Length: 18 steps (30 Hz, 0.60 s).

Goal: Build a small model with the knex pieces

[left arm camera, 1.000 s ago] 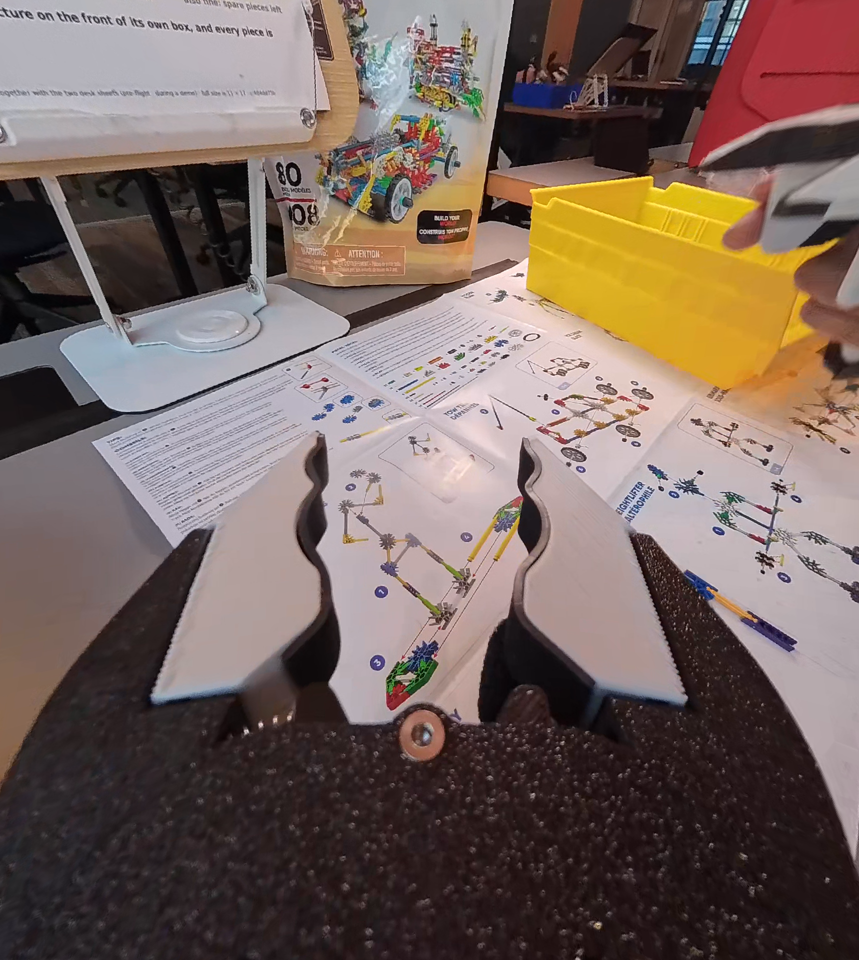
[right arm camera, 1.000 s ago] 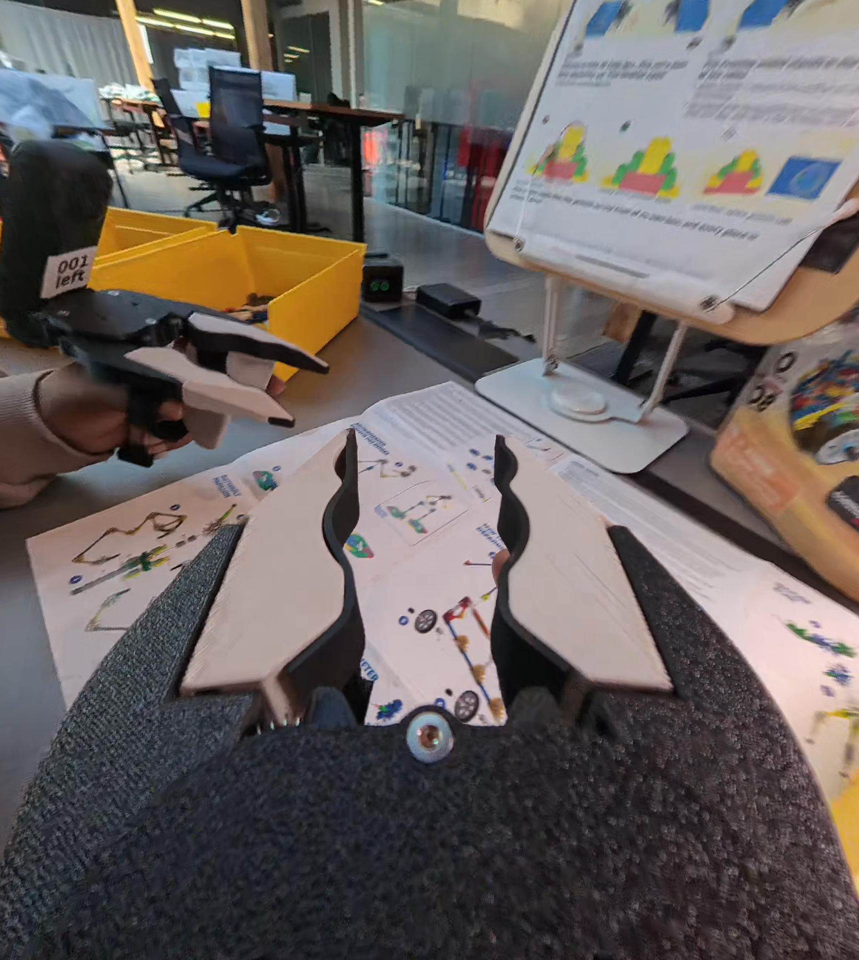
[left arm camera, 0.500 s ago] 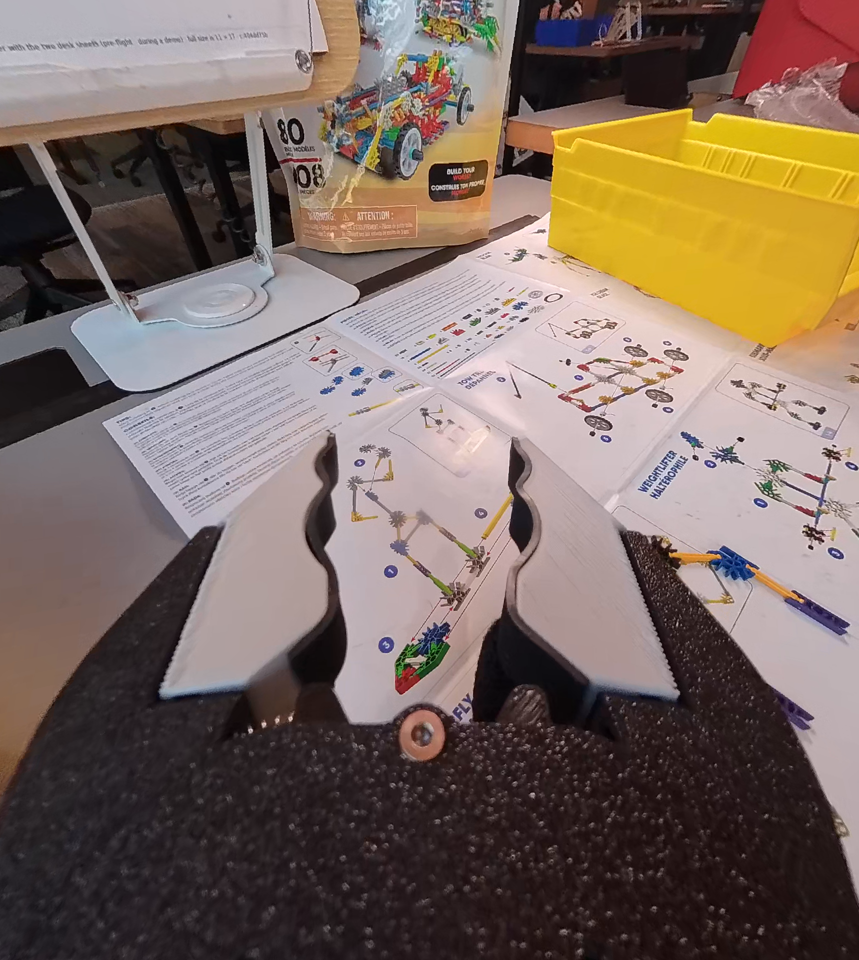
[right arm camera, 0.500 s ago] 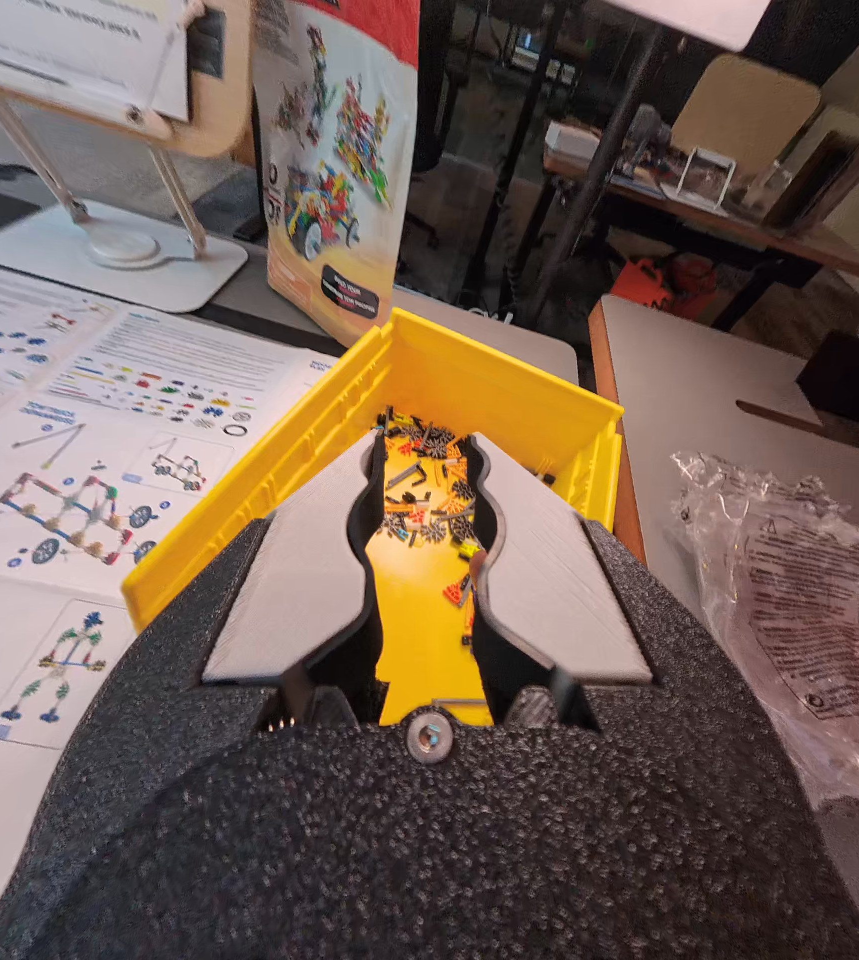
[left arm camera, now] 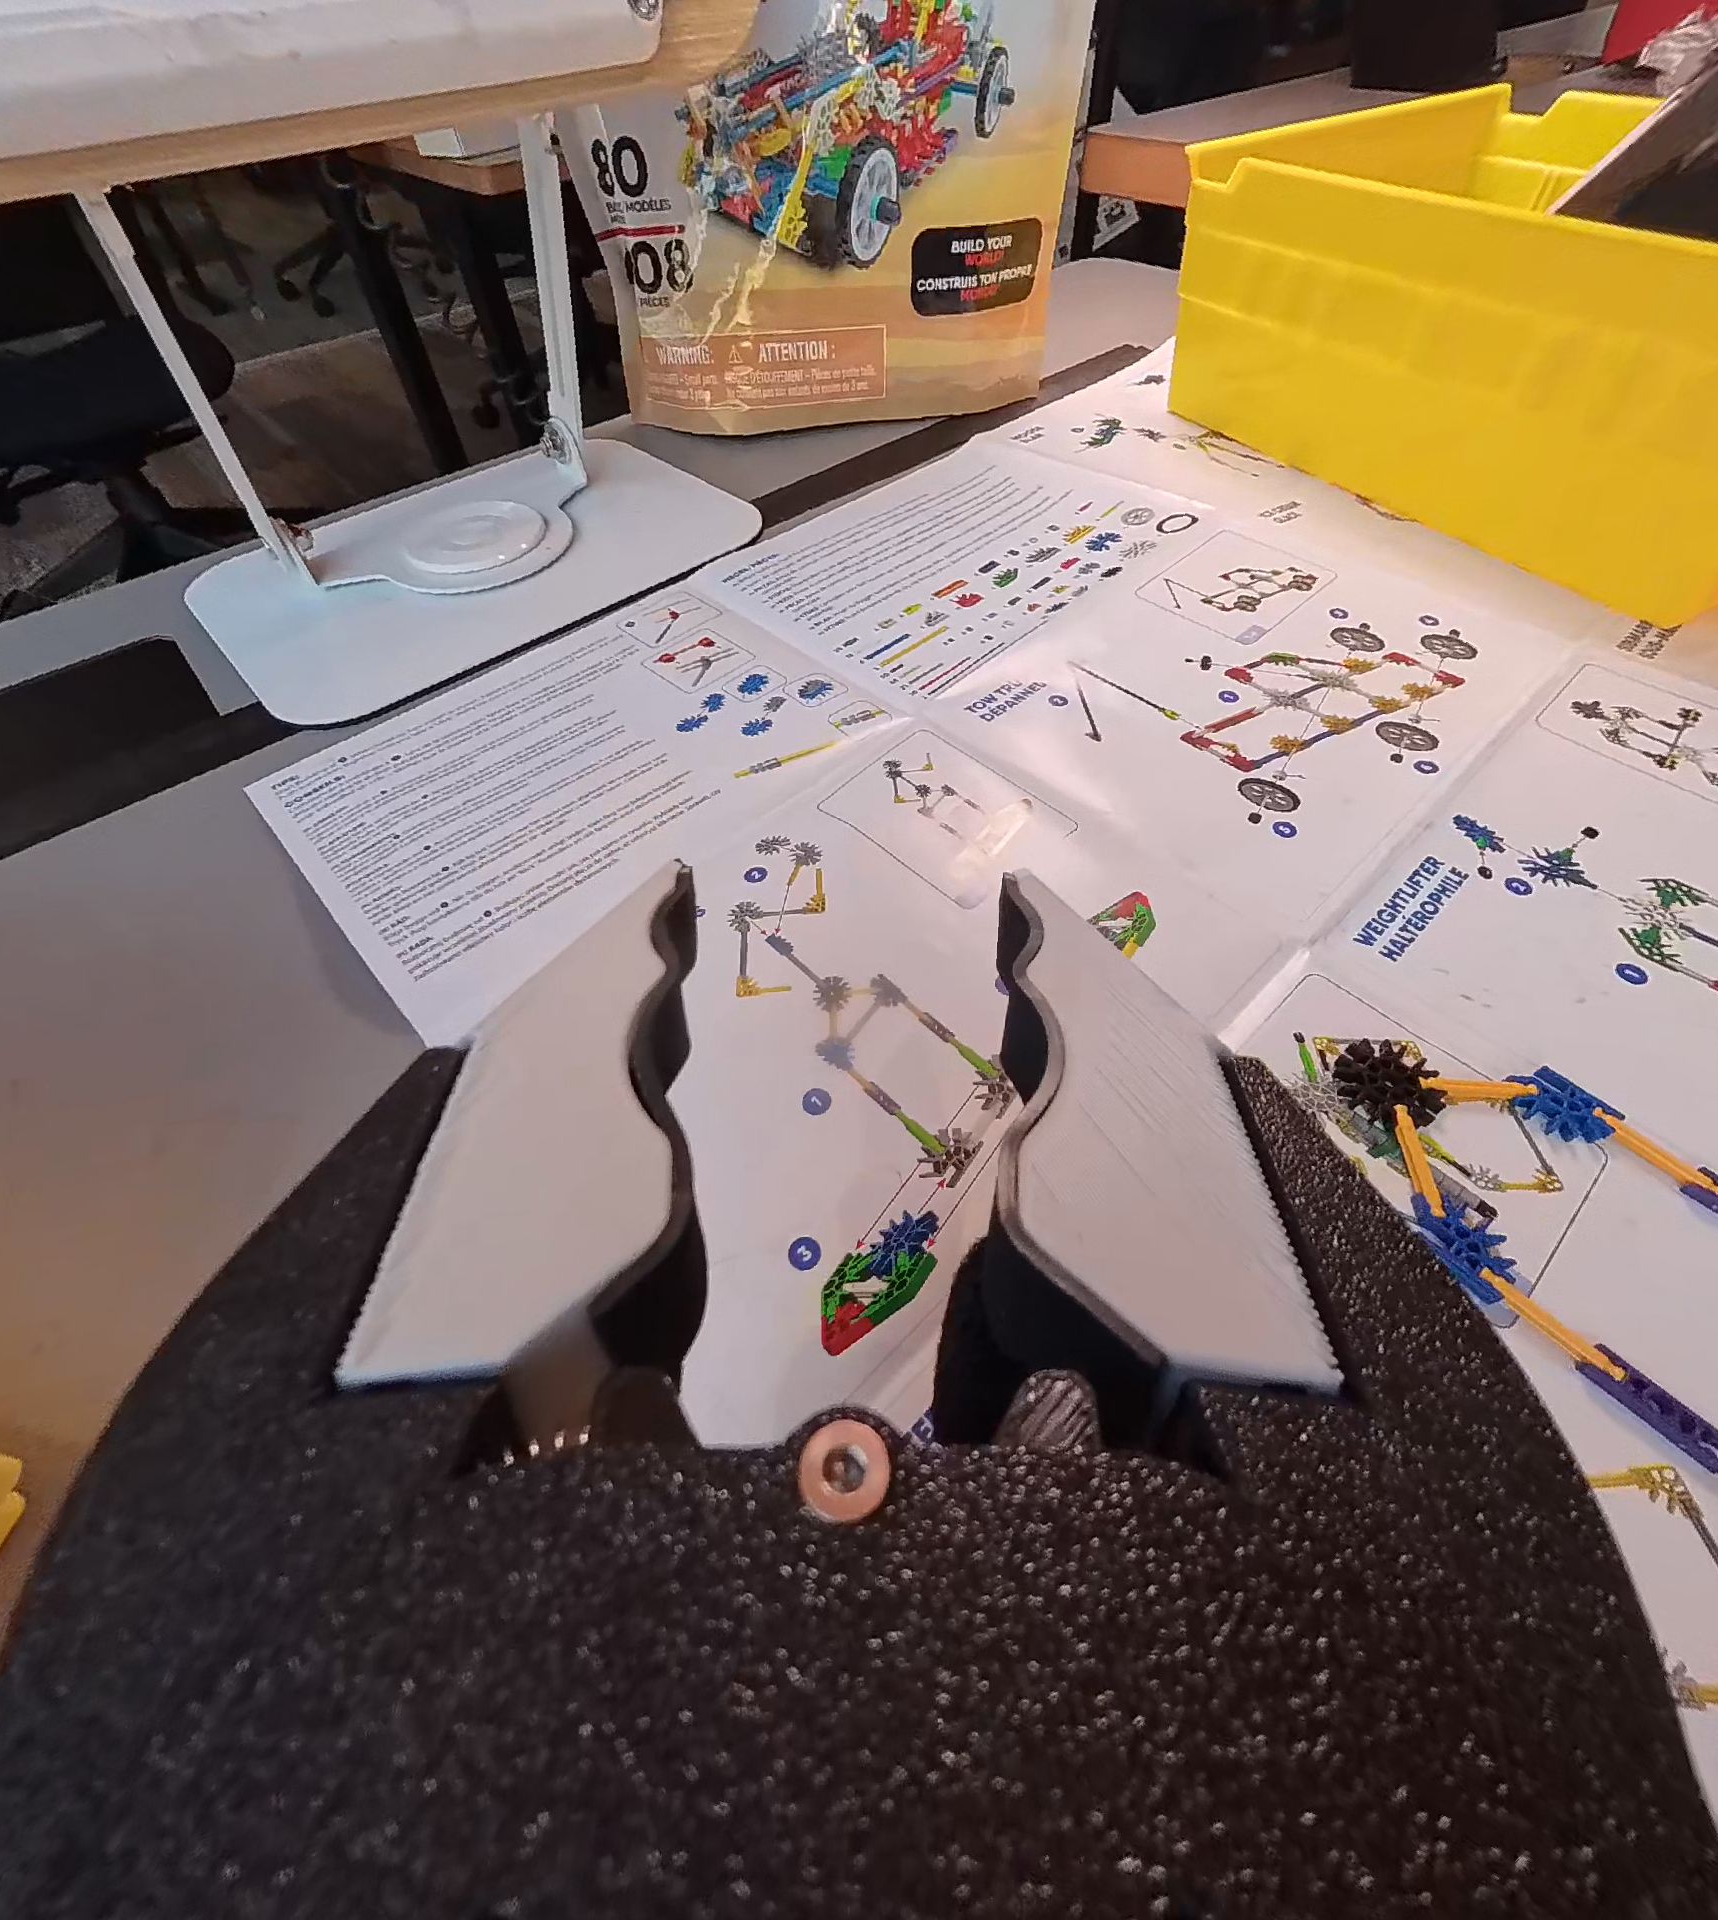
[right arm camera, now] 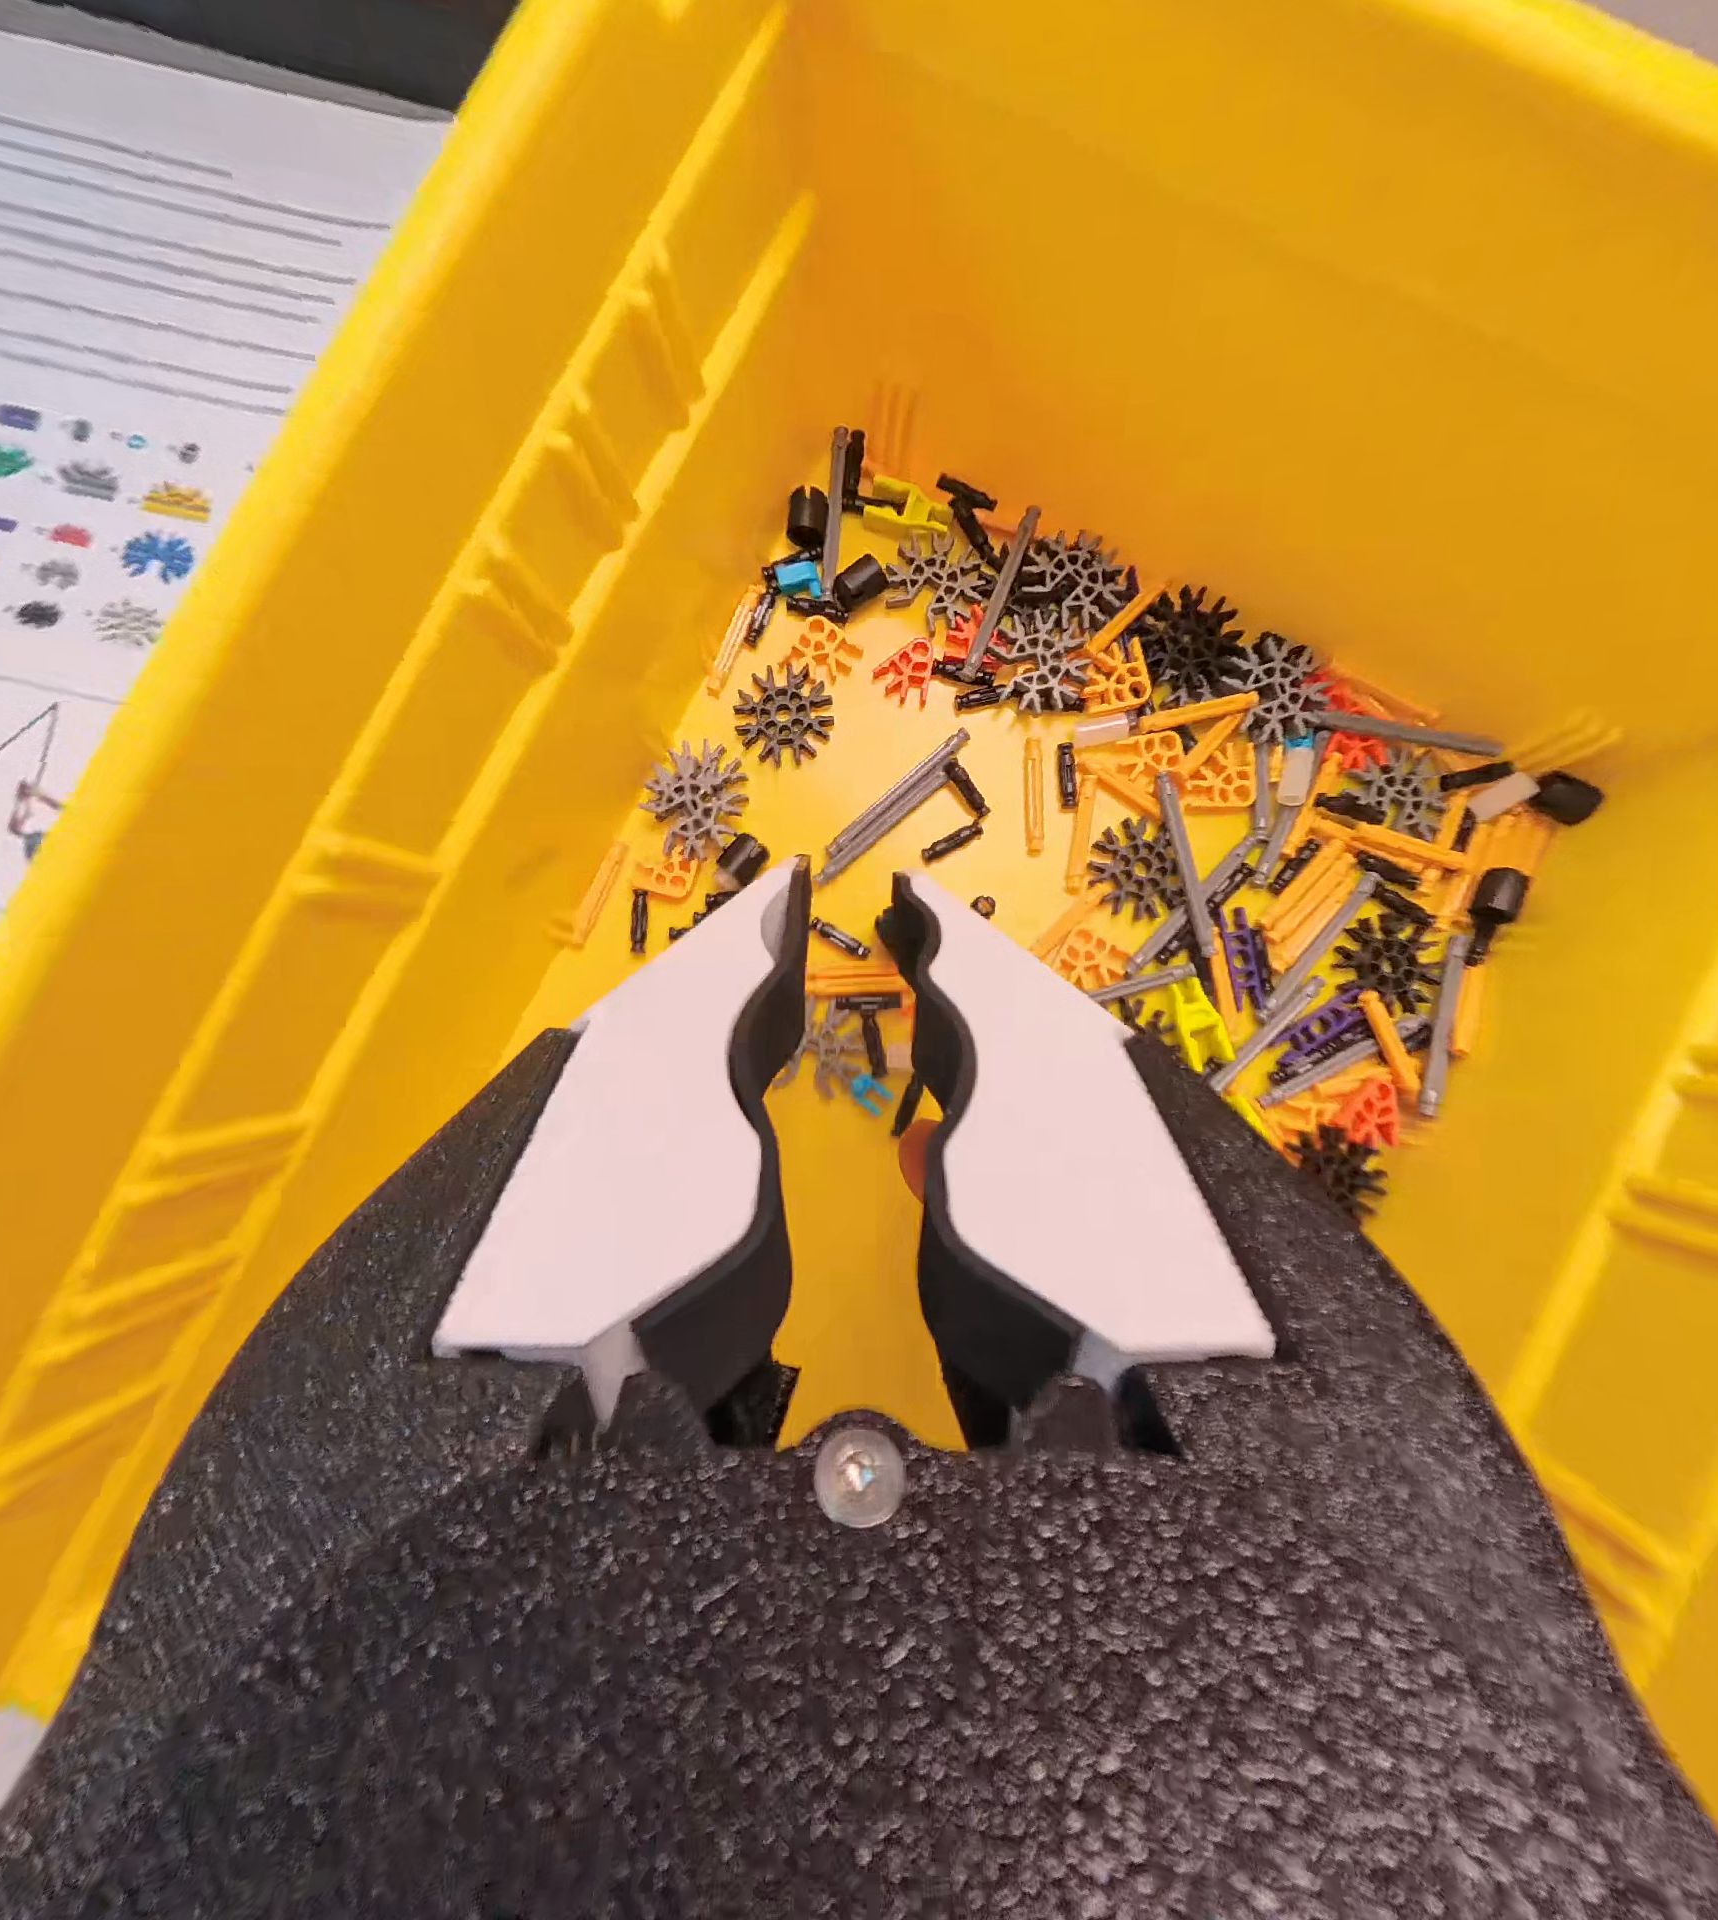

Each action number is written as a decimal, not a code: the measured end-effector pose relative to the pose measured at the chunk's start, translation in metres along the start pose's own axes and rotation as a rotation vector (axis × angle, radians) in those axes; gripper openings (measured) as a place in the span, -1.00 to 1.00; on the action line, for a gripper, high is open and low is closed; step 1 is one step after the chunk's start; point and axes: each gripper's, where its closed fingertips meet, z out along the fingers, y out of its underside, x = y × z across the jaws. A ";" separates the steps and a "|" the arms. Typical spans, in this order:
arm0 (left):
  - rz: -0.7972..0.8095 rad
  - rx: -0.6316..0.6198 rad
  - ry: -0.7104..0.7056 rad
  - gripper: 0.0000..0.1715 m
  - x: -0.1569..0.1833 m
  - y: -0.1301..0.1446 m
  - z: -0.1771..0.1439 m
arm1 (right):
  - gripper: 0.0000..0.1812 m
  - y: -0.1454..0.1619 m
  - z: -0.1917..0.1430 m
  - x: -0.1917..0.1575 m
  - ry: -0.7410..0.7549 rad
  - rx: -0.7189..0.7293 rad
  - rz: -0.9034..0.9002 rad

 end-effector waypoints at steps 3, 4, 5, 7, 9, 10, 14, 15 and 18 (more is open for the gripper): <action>0.000 0.005 0.003 -0.34 -0.001 0.000 -0.002 | -0.78 0.000 0.023 0.008 -0.002 -0.094 0.067; 0.000 0.006 0.008 -0.34 -0.001 0.000 -0.002 | -0.78 -0.001 0.027 0.009 -0.002 -0.113 0.079; 0.001 0.007 0.014 -0.34 -0.002 0.000 -0.002 | -0.78 -0.002 0.030 0.010 0.002 -0.122 0.091; 0.004 0.006 0.027 -0.35 -0.002 0.000 -0.002 | -0.80 -0.003 0.032 0.011 0.015 -0.149 0.106; 0.004 0.005 0.044 -0.35 -0.002 0.001 -0.003 | -0.81 -0.002 0.033 0.012 0.034 -0.170 0.107; 0.003 0.005 0.050 -0.35 -0.002 0.001 -0.003 | -0.82 -0.002 0.033 0.012 0.043 -0.180 0.104; -0.011 0.010 0.060 -0.37 -0.004 -0.001 -0.006 | -0.88 -0.001 0.034 0.012 0.085 -0.219 0.069; -0.010 0.013 0.060 -0.37 -0.004 -0.002 -0.007 | -0.94 -0.001 0.033 0.010 0.080 -0.231 0.062; -0.005 0.016 0.052 -0.38 -0.006 -0.003 -0.009 | -0.94 0.000 0.032 0.008 0.104 -0.253 0.018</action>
